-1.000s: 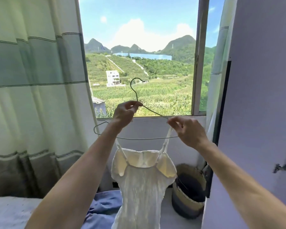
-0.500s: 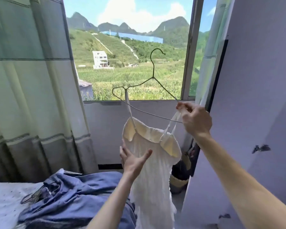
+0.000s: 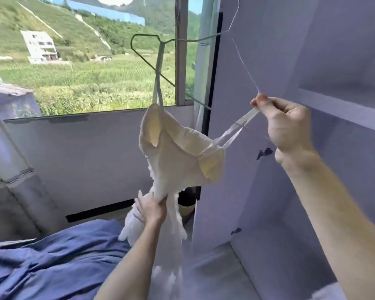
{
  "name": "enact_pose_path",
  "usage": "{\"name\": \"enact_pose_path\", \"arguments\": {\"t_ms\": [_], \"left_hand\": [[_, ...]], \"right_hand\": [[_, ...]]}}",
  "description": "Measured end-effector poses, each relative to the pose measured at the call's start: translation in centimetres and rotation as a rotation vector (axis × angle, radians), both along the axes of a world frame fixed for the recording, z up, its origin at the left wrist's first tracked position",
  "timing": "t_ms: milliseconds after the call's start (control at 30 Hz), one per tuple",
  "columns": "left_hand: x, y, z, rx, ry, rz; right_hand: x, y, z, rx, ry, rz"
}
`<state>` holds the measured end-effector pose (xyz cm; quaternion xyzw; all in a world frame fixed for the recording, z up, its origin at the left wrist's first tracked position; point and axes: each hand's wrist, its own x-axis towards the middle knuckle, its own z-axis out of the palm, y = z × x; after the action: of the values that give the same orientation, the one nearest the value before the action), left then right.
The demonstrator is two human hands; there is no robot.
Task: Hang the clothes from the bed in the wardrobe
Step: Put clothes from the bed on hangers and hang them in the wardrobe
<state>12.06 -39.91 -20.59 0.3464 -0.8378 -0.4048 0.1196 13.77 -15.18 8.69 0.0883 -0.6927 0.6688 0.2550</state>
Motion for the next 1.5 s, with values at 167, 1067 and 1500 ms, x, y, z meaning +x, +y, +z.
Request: {"name": "enact_pose_path", "arguments": {"t_ms": [167, 1067, 1500], "left_hand": [[1.5, -1.0, 1.2, 0.269, 0.134, -0.289], [45.4, -2.9, 7.4, 0.278, 0.403, 1.082], [61.0, 13.7, 14.2, -0.163, 0.47, 1.978]], "right_hand": [[-2.4, 3.5, -2.8, 0.079, -0.092, -0.192], [20.8, -35.9, -22.8, 0.941, 0.004, 1.37], [43.4, -34.8, -23.8, 1.045, 0.248, 2.053]]}}
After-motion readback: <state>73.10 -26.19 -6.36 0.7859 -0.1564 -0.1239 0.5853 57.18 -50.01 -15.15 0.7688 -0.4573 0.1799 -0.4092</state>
